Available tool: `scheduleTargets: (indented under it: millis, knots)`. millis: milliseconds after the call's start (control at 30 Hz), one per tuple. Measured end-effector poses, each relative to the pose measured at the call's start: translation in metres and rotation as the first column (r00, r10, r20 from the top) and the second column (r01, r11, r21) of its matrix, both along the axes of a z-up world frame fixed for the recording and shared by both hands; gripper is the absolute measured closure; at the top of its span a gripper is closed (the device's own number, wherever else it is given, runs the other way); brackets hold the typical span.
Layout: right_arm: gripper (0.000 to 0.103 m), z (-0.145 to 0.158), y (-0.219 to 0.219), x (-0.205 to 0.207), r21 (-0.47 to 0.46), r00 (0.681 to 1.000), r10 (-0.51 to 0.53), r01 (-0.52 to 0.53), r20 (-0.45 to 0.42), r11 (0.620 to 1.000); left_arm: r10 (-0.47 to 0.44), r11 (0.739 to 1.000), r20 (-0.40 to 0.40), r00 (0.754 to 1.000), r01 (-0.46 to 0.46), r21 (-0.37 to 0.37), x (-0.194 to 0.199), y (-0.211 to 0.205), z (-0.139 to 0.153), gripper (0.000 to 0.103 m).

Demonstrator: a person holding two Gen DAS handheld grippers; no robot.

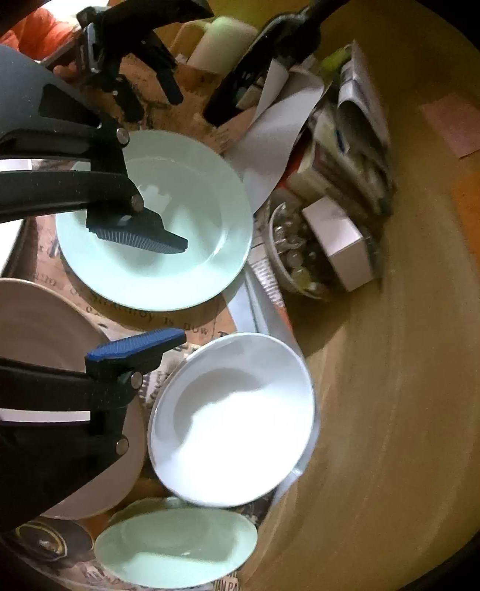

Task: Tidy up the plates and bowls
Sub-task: 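Grasp the rim of the pale green plate with the left tool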

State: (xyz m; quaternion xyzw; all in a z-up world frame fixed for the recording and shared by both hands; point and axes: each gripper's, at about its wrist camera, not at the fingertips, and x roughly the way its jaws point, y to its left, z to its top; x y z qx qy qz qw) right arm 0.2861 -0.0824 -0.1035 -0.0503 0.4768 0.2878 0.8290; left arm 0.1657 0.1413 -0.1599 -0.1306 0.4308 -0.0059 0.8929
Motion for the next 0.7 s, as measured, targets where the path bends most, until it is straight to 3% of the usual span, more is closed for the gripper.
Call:
scheduleTargets:
  millis: [133,267,333,700]
  knots:
    - [0.068,-0.008,0.008,0.005,-0.034,1.000,0.009,-0.010,-0.027,0.999,-0.010,0.999,-0.040,0.999,0.009,-0.038,0.008,0.005,-0.011,0.040]
    - [0.069,-0.017,0.015,0.008,-0.080,0.999,0.014,-0.018,-0.052,0.997,-0.023,0.999,-0.035,0.999,0.022,-0.038,0.012,0.004,-0.013,0.043]
    - [0.072,-0.022,0.018,0.011,-0.104,0.998,0.015,-0.022,-0.068,0.994,-0.043,0.998,-0.036,0.998,0.041,-0.047,0.015,0.001,-0.014,0.052]
    - [0.079,-0.037,0.033,0.015,-0.225,0.997,0.018,-0.035,-0.073,0.974,-0.102,0.993,-0.032,0.994,0.100,-0.061,0.022,-0.010,-0.019,0.073]
